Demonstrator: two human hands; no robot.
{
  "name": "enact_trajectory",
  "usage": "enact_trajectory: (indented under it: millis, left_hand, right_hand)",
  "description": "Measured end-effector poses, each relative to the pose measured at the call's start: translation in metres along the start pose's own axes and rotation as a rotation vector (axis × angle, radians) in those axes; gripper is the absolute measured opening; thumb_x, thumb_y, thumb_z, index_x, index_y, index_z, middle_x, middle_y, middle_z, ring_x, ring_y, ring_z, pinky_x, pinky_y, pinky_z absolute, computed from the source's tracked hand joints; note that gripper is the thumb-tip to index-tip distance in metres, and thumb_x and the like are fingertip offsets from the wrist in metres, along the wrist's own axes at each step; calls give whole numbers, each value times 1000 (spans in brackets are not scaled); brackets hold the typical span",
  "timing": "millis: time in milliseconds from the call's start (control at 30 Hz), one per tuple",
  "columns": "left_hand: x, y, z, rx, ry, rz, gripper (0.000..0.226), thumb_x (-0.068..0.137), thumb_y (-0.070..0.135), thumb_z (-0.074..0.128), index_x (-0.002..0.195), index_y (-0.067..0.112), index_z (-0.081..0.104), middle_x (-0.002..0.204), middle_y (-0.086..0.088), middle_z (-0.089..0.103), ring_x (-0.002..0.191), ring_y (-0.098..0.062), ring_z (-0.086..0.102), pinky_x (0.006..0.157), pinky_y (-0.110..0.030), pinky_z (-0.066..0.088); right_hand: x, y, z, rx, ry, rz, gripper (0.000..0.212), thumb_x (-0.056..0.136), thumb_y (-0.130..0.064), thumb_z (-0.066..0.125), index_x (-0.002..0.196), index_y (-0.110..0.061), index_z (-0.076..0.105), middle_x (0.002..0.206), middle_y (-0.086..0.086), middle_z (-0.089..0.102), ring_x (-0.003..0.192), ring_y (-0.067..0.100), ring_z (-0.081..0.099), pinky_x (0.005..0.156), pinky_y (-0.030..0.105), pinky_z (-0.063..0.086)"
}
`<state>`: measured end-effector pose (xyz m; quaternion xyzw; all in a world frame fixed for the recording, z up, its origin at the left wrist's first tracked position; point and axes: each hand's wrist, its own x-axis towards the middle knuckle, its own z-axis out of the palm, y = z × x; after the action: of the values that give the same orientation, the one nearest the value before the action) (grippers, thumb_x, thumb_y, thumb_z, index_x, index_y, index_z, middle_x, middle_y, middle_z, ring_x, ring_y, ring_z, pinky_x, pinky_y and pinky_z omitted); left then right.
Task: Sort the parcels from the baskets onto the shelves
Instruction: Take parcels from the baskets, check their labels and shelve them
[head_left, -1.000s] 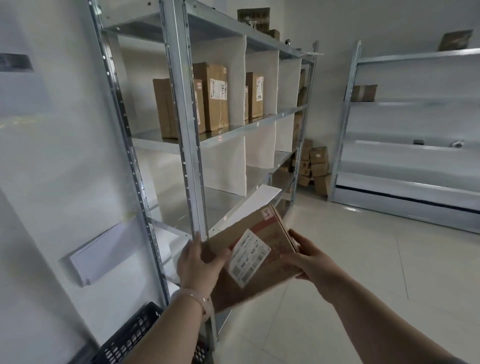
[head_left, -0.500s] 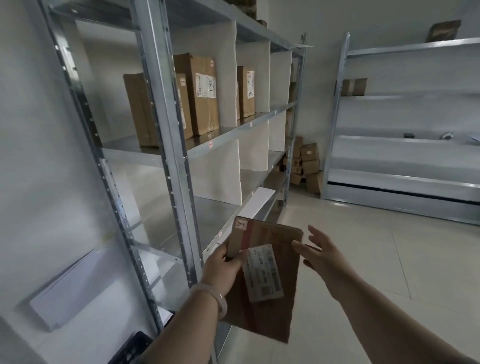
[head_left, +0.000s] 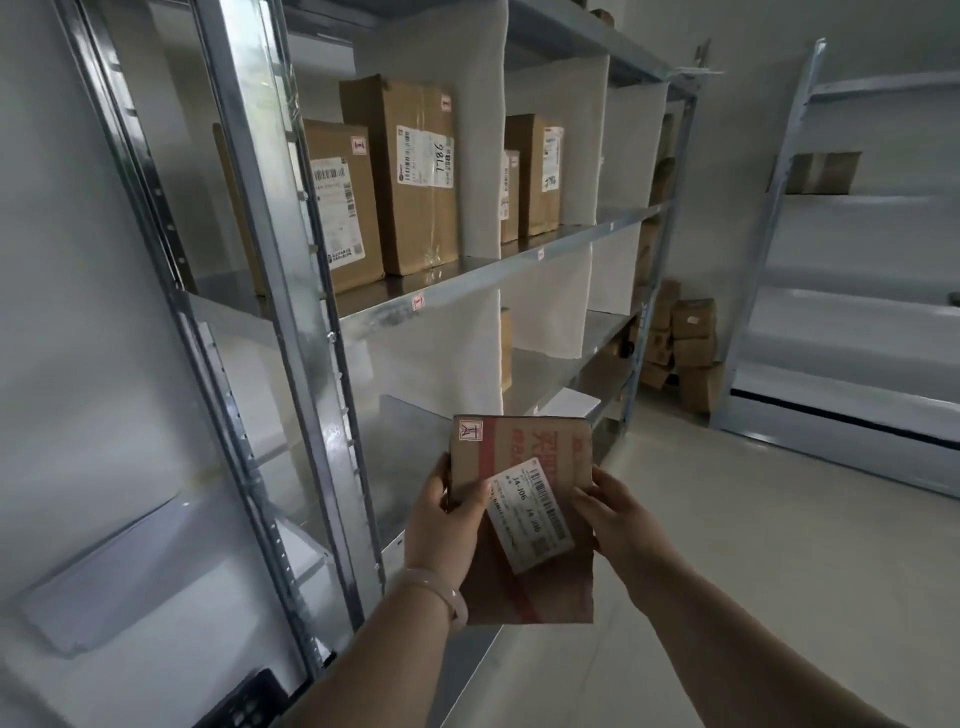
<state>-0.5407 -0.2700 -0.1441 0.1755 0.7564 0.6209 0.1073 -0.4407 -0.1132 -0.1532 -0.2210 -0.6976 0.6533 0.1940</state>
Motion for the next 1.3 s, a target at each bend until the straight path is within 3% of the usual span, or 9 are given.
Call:
enact_trajectory:
  millis: [100, 267, 433, 567, 767, 900, 1033, 1133, 1300]
  left_hand:
    - [18, 7, 22, -47, 48, -36, 30, 94, 44, 57, 124, 43, 55, 113, 17, 65, 107, -10, 56, 86, -32, 42]
    - [51, 6, 39, -96, 187, 43, 30, 90, 24, 66, 116, 37, 62, 105, 16, 71, 98, 1, 64, 80, -22, 48]
    - [89, -11, 27, 7, 361, 5, 42, 66, 47, 66, 107, 49, 63, 108, 3, 67, 98, -11, 65, 83, -30, 54]
    - [132, -38, 8, 109, 417, -45, 63, 61, 50, 69, 123, 51, 55, 112, 5, 65, 105, -15, 63, 93, -44, 53]
    - [169, -45, -8, -27, 405, -60, 51, 61, 33, 67, 111, 39, 63, 110, -3, 70, 95, -18, 70, 80, -37, 59]
    - [191, -46, -14, -99, 423, -25, 46, 66, 16, 63, 109, 30, 63, 104, -2, 73, 91, -20, 73, 75, -44, 61]
    - [209, -59, -22, -18, 446, 4, 39, 78, 18, 63, 116, 23, 60, 108, -7, 70, 99, -27, 71, 77, -47, 60]
    - [221, -70, -24, 30, 506, -21, 34, 81, 24, 61, 116, 24, 59, 108, -3, 70, 101, -24, 70, 77, -42, 61]
    - [239, -91, -21, 106, 658, -85, 41, 78, 16, 59, 116, 33, 56, 108, 6, 66, 102, -11, 68, 74, -28, 61]
  right_hand:
    - [40, -9, -19, -15, -127, -5, 34, 101, -17, 44, 118, -42, 60, 103, -12, 72, 97, 9, 66, 81, 32, 53]
    - [102, -22, -26, -46, -318, -47, 36, 101, -9, 41, 119, -34, 60, 105, -7, 72, 89, 3, 70, 68, 18, 55]
    - [155, -13, 1, -47, -447, -54, 35, 98, -11, 47, 116, -38, 60, 108, -6, 72, 101, 16, 69, 90, 40, 55]
    - [192, -7, 29, -41, -492, -97, 40, 92, -8, 55, 116, -39, 61, 99, -12, 73, 96, 13, 70, 79, 31, 57]
    - [239, -8, 63, -65, -666, -134, 40, 79, -22, 49, 118, -26, 57, 99, -7, 71, 92, 7, 69, 67, 19, 54]
    - [268, -4, 89, -61, -699, -168, 36, 85, -33, 49, 120, -27, 55, 106, 0, 71, 97, 15, 69, 72, 26, 57]
    - [291, 13, 115, -42, -738, -176, 27, 97, -23, 50, 123, -15, 54, 106, 9, 70, 97, 23, 70, 71, 28, 58]
    - [309, 17, 132, -9, -828, -155, 23, 103, -17, 45, 125, -14, 52, 108, 6, 69, 93, 12, 70, 68, 19, 57]
    - [339, 34, 154, -37, -953, -114, 54, 83, -55, 59, 127, -23, 52, 115, 2, 68, 107, 20, 66, 78, 26, 58]
